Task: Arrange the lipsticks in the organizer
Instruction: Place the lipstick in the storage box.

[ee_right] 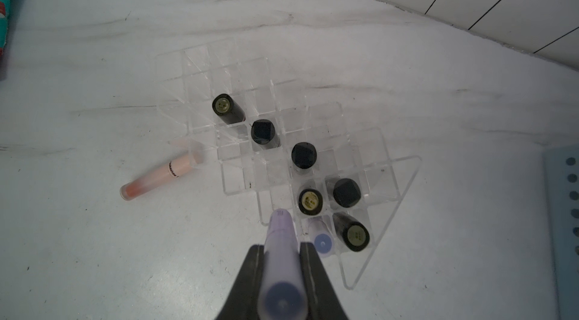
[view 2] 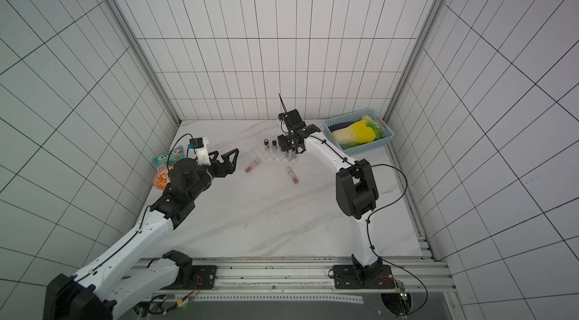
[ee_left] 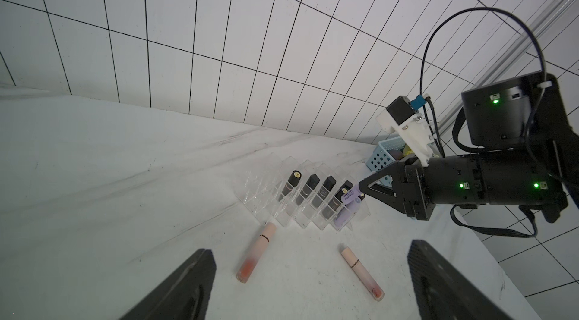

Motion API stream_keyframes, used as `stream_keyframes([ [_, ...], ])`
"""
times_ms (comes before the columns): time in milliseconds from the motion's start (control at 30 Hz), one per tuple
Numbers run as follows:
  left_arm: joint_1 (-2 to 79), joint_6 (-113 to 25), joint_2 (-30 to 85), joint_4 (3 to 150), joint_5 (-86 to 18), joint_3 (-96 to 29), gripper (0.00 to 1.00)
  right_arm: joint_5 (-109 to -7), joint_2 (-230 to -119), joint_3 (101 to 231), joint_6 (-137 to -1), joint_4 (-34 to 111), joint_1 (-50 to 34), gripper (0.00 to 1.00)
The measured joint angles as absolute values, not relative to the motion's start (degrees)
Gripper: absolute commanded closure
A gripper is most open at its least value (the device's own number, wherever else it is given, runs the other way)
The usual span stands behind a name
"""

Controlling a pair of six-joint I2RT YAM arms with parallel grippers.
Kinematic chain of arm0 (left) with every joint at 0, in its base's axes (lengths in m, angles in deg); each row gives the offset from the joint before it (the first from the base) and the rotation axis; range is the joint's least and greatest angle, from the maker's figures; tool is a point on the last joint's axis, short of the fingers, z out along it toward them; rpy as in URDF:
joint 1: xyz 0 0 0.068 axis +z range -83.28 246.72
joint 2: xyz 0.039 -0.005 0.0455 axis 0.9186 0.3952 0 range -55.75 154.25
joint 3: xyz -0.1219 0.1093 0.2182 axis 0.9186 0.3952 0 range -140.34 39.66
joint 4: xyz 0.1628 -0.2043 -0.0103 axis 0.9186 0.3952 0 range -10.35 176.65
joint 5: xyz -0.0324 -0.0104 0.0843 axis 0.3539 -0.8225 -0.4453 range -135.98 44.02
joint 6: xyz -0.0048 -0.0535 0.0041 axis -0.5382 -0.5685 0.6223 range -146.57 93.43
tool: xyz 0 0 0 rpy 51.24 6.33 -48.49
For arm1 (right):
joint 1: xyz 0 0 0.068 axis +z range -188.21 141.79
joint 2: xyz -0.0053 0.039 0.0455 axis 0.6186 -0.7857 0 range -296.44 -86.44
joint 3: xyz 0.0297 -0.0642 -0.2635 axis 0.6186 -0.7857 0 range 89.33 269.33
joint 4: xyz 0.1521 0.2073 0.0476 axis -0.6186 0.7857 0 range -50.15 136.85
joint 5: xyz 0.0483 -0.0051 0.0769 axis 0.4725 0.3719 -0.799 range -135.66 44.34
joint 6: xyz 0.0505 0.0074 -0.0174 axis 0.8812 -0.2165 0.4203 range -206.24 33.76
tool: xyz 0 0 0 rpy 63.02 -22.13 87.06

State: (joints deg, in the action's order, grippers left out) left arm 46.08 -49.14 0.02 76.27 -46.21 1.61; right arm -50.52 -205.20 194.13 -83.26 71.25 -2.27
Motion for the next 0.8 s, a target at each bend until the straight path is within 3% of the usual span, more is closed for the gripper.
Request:
stream_keyframes([
  [467, 46.21, -49.16, 1.48, 77.34, -45.4, 1.16, 0.07, -51.66, -209.36, 197.6, -83.69, 71.88, -2.14, 0.84],
  [533, 46.21, -49.16, 1.53, 77.34, -45.27, 1.07, 0.06, -51.85, -210.14, 197.95, -83.72, 71.9, -2.14, 0.79],
  [700, 46.21, -49.14, 1.55, 77.41, -45.0, 0.76, 0.07, -52.03, -210.84, 197.97, -84.24, 72.82, -2.11, 0.53],
  [800, 46.21, -49.1, 1.55, 77.48, -44.85, 0.74, 0.07, -52.01, -210.78, 197.97, -84.37, 72.78, -2.05, 0.44],
])
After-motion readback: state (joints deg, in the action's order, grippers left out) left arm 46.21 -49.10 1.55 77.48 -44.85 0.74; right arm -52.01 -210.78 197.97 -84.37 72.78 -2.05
